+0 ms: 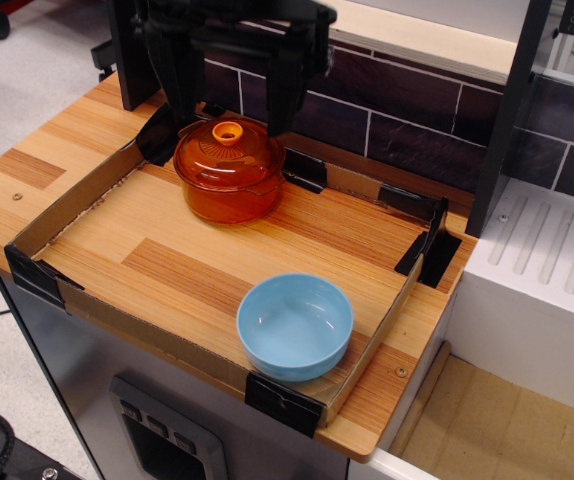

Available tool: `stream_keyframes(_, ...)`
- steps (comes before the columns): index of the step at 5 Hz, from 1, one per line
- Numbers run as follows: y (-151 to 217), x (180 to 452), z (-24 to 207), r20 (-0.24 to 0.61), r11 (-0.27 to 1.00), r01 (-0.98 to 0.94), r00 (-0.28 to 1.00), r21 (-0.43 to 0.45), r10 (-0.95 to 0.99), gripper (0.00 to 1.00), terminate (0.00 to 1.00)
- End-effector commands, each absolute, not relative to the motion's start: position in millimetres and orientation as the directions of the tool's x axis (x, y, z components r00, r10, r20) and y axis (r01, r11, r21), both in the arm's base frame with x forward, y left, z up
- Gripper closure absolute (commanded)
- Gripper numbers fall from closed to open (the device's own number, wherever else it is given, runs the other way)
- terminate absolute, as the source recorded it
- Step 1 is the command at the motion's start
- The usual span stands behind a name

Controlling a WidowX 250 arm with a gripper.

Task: Take lid off pot

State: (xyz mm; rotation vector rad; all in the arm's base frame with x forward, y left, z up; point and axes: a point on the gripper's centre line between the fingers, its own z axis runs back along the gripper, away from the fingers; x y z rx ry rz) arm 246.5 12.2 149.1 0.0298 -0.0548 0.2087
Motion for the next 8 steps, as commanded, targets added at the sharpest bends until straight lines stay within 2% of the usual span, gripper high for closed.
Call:
stream_keyframes(1,62,276,143,0.148,0.974,-0.224,0.963,-0.017,0.224,0.00,0.00)
stream_keyframes(2,80,288,130,0.166,0.975,-0.221,0.962,-0.004,0.218,0.00,0.00)
stream_keyframes(5,96,323,101,0.166,0.967,-0.255,0.955,0.024,0.247,0.00,0.00)
stream_keyframes(8,96,336,80,0.153,0.968,-0.247,0.959,0.046,0.237,0.00,0.00)
